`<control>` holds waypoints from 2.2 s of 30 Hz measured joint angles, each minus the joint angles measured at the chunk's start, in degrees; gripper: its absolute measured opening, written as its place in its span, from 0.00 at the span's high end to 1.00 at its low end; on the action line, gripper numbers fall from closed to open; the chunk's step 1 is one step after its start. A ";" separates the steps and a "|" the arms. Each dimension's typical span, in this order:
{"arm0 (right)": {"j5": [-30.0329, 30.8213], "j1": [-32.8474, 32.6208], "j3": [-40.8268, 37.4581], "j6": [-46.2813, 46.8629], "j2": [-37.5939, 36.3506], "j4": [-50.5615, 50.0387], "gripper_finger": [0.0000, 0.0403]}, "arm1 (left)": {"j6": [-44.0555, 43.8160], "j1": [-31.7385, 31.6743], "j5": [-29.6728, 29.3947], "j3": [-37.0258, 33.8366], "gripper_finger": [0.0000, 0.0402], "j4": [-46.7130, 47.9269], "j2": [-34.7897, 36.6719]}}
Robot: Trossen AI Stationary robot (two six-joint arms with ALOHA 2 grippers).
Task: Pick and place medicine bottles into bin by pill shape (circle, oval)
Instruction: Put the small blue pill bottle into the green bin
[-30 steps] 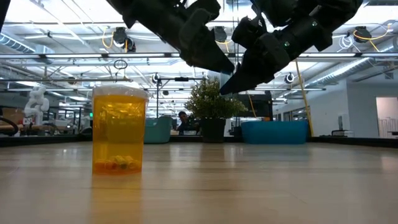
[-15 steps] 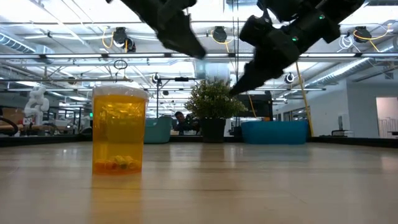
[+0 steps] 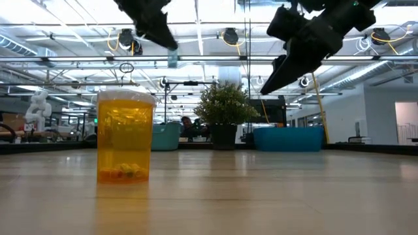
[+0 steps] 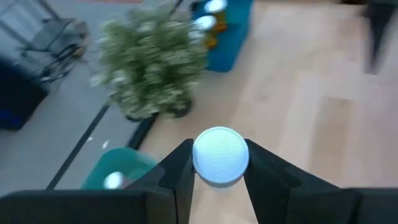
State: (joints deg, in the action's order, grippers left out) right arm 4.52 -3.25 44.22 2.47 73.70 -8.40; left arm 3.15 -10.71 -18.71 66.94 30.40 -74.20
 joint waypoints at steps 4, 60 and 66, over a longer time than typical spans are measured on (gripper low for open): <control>0.12 -0.75 -0.01 0.55 -1.14 -0.75 0.33 | 0.50 -5.27 -0.02 -0.35 0.68 2.39 1.14; 0.23 0.31 -10.96 -3.03 -1.28 24.83 0.33 | 2.22 -32.51 18.21 -27.96 0.68 -46.32 -19.07; 0.20 0.31 -10.96 -3.01 -1.28 24.82 0.33 | 2.78 -32.51 17.33 -27.93 0.68 -47.42 -19.95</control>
State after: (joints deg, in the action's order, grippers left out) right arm 4.72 -2.94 33.26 -0.54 72.42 16.41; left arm 5.92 -43.22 -1.39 39.00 -17.02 -94.15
